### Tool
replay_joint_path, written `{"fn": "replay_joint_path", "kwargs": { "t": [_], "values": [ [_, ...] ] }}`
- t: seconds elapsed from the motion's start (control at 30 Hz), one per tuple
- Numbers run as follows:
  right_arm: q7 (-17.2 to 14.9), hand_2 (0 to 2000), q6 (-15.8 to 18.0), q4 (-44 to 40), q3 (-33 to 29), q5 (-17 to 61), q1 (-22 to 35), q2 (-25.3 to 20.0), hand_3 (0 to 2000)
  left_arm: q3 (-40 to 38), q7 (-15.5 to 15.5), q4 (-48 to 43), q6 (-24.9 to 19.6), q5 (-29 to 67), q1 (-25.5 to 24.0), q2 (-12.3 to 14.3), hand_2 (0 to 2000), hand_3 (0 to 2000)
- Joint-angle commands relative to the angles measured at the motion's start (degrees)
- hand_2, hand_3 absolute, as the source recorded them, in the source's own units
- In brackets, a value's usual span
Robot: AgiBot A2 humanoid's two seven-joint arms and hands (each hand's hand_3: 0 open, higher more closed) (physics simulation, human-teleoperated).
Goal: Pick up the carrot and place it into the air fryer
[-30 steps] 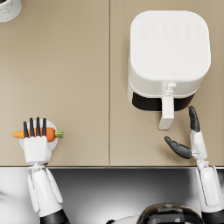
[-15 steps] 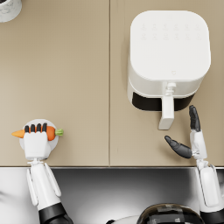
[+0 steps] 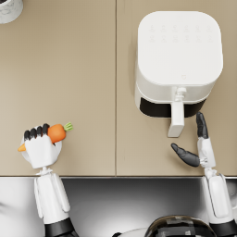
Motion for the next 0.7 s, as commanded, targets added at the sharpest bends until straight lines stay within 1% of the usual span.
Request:
{"fn": "replay_joint_path", "kwargs": {
  "t": [0.03, 0.17, 0.3, 0.47, 0.6, 0.63, 0.7],
  "values": [
    [0.0, 0, 0.0, -3.75, 0.41, 0.0, 0.89, -0.39, 0, 2.36, 0.1, -9.93, 0.06, -2.49, 1.31, -0.48, 2000, 2000],
    [0.0, 0, 0.0, -10.11, 1.27, 0.0, 1.53, -0.94, 0, 5.06, 0.24, -12.95, -0.61, -12.47, 3.62, -1.15, 2000, 2000],
    [0.0, 0, 0.0, -16.96, 2.44, 0.0, 2.85, -1.71, 0, 6.71, 0.31, -14.89, -0.95, -22.46, 5.16, -0.58, 2000, 2000],
    [0.0, 0, 0.0, -26.5, 6.23, -0.01, 6.06, -3.39, 0, 8.7, 0.32, -17.41, -0.98, -34.27, 5.8, -0.12, 2000, 2000],
    [0.21, 0, -0.04, -30.01, 7.2, 0.0, 7.75, -4.4, 0, 8.72, 0.34, -18.49, -0.98, -37.62, 5.38, 0.23, 2000, 2000],
    [1.45, 0, -0.52, -29.72, 7.36, 0.01, 8.04, -4.58, 0, 8.67, 0.35, -18.49, -0.96, -37.95, 5.39, 0.31, 2000, 2000],
    [1.9, 0, -0.84, -27.51, 7.29, 0.02, 8.33, -4.84, 0, 9.48, 0.35, -18.65, -0.97, -38.37, 4.97, 0.5, 2000, 2000]
  ]
}}
